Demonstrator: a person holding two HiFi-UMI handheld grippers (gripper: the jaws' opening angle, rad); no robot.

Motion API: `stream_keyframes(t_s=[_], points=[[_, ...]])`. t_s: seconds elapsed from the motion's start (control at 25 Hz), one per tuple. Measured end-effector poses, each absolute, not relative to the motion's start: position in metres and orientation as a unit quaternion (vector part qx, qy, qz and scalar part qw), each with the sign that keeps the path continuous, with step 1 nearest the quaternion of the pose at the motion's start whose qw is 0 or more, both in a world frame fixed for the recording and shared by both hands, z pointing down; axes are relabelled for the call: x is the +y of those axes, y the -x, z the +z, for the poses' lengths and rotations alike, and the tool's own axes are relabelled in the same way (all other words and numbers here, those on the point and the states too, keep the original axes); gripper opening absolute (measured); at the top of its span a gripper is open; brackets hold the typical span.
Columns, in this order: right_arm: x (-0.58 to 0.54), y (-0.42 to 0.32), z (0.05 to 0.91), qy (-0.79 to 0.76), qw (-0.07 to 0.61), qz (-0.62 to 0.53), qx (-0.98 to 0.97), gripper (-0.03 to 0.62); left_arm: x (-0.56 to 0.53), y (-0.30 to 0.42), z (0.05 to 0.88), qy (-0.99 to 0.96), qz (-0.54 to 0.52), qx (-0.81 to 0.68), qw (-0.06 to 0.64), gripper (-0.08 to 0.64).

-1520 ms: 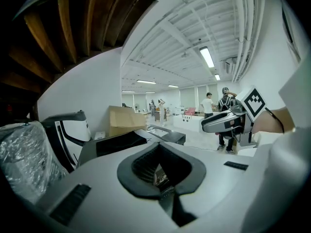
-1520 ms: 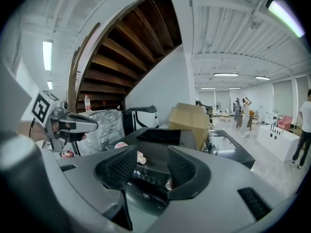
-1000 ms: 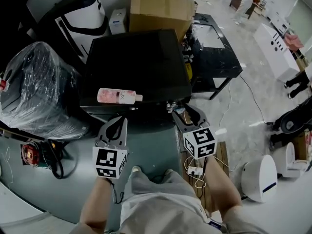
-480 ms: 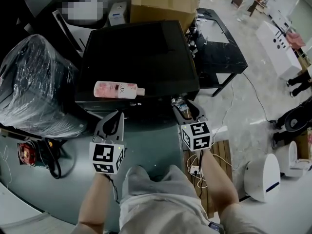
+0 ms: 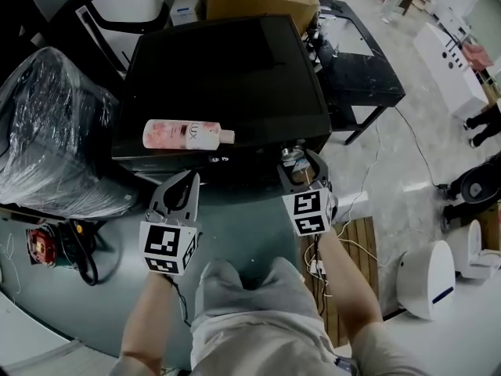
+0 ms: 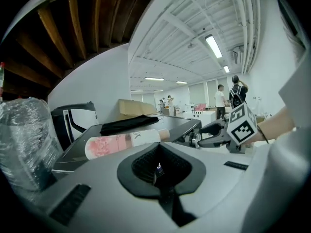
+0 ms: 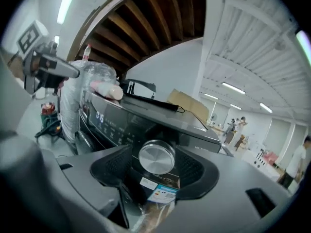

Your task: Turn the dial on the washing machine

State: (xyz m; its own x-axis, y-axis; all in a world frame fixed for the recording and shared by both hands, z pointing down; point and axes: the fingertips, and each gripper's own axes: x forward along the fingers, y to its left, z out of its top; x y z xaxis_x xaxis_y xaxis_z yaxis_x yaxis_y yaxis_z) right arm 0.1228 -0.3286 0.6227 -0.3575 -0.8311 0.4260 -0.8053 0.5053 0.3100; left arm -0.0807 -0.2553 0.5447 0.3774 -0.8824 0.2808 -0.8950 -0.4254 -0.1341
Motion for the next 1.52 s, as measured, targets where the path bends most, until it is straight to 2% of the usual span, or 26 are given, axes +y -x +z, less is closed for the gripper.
stream_keyframes(t_s=[0.16, 0.48, 0.64, 0.88, 1.04, 1.16, 1.32, 1.52], points=[[-0.333, -0.127, 0.639, -0.502, 0.352, -0.113, -0.782, 0.304, -0.253, 0.076, 0.545, -0.841, 0.154, -0.519, 0.01, 0.02], [-0.333, -0.116, 0.644, -0.462, 0.44, -0.279, -0.718, 0.31, -0.25, 0.076, 0.551, -0.849, 0.14, -0.51, 0.011, 0.02], [-0.336, -0.111, 0.649, -0.44, 0.464, -0.318, -0.7, 0.313, -0.248, 0.072, 0.553, -0.851, 0.153, -0.503, -0.01, 0.02], [-0.339, -0.115, 0.651, -0.431, 0.477, -0.365, -0.674, 0.316, -0.248, 0.081, 0.557, -0.851, 0.142, -0.506, 0.003, 0.02], [-0.34, -0.116, 0.652, -0.449, 0.451, -0.346, -0.689, 0.303, -0.247, 0.082, 0.554, -0.858, 0.131, -0.497, 0.007, 0.02], [-0.341, -0.119, 0.651, -0.486, 0.393, -0.278, -0.73, 0.295, -0.248, 0.079, 0.55, -0.86, 0.133, -0.492, -0.008, 0.02], [-0.342, -0.122, 0.647, -0.523, 0.305, -0.172, -0.777, 0.295, -0.249, 0.073, 0.539, -0.854, 0.16, -0.49, -0.063, 0.02], [-0.344, -0.127, 0.643, -0.543, 0.241, -0.082, -0.8, 0.295, -0.251, 0.067, 0.54, -0.855, 0.159, -0.49, -0.055, 0.02]])
